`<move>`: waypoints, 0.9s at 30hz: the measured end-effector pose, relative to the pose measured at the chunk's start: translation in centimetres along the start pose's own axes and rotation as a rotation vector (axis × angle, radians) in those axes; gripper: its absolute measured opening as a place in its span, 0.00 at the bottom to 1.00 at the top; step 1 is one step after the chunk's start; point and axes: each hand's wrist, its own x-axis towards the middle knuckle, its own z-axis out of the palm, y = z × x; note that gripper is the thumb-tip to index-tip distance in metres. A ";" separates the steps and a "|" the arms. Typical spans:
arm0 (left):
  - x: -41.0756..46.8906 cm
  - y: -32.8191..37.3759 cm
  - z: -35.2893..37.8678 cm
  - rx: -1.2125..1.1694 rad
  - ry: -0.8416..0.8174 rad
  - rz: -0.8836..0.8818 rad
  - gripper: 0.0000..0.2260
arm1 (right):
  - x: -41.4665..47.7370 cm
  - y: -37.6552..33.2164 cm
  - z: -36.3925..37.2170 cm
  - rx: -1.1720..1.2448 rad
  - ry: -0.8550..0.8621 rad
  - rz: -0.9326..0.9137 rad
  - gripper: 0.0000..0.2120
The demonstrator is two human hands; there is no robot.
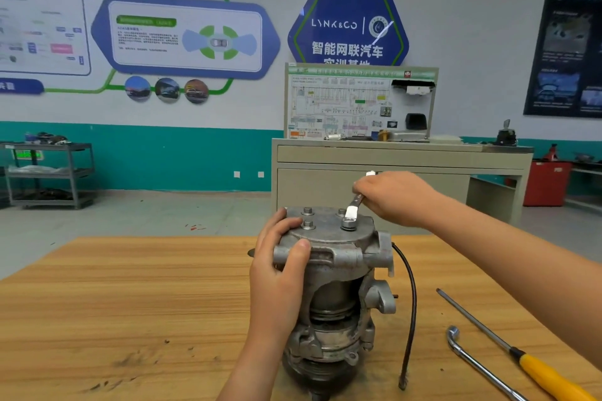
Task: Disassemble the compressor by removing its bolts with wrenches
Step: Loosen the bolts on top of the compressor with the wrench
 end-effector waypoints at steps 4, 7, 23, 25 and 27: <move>0.2 0.0 -0.2 -0.068 -0.018 -0.024 0.09 | -2.3 -0.1 -1.3 0.509 0.291 0.214 0.12; 0.1 0.0 0.1 -0.087 0.004 -0.031 0.10 | -5.7 -0.1 -3.2 0.437 0.210 0.204 0.11; -1.3 0.1 1.8 0.009 0.113 0.045 0.10 | -9.8 -4.2 -7.6 -0.316 -0.202 0.076 0.19; -1.3 0.2 1.8 0.009 0.113 0.053 0.09 | -9.5 -4.8 -8.2 -0.379 -0.237 0.027 0.16; -1.3 0.2 1.6 0.014 0.101 0.055 0.09 | -9.6 -4.5 -8.3 -0.404 -0.215 0.030 0.16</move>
